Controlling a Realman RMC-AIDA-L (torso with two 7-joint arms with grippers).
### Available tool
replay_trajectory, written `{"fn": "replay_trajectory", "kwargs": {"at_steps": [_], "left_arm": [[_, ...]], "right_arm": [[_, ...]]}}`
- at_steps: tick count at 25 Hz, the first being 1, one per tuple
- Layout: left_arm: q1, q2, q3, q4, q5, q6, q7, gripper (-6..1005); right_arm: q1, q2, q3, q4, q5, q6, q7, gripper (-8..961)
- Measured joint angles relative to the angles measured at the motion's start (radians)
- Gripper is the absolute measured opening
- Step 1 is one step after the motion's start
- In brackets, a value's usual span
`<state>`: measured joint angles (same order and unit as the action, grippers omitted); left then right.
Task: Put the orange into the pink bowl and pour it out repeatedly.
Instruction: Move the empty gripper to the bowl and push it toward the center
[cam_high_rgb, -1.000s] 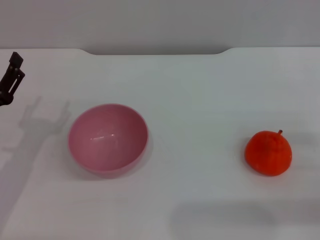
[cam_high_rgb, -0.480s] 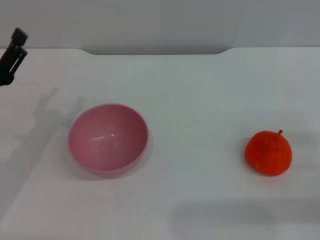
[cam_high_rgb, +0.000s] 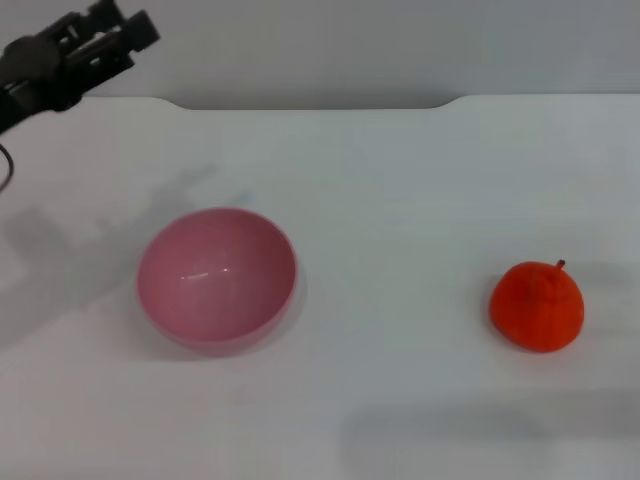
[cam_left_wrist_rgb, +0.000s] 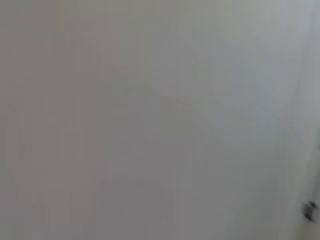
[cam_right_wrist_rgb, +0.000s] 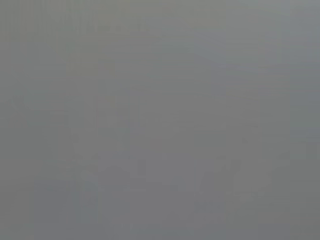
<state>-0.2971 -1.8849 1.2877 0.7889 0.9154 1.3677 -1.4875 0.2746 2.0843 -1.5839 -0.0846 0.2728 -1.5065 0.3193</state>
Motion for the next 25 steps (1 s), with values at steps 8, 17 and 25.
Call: {"fn": "replay_trajectory", "kwargs": {"at_steps": [8, 17, 25], "left_arm": [[-0.046, 0.007, -0.214, 0.387, 0.626, 0.045, -0.508, 687], [-0.086, -0.115, -0.263, 0.717, 1.268, 0.038, -0.799, 642], [-0.103, -0.167, -0.219, 0.660, 1.427, -0.003, -0.805, 647]], "right_arm": [[0.002, -0.001, -0.001, 0.006, 0.000, 0.011, -0.003, 669], [0.004, -0.002, -0.001, 0.006, 0.000, 0.017, -0.003, 669], [0.005, -0.003, -0.012, 0.006, 0.000, 0.017, 0.000, 668]]}}
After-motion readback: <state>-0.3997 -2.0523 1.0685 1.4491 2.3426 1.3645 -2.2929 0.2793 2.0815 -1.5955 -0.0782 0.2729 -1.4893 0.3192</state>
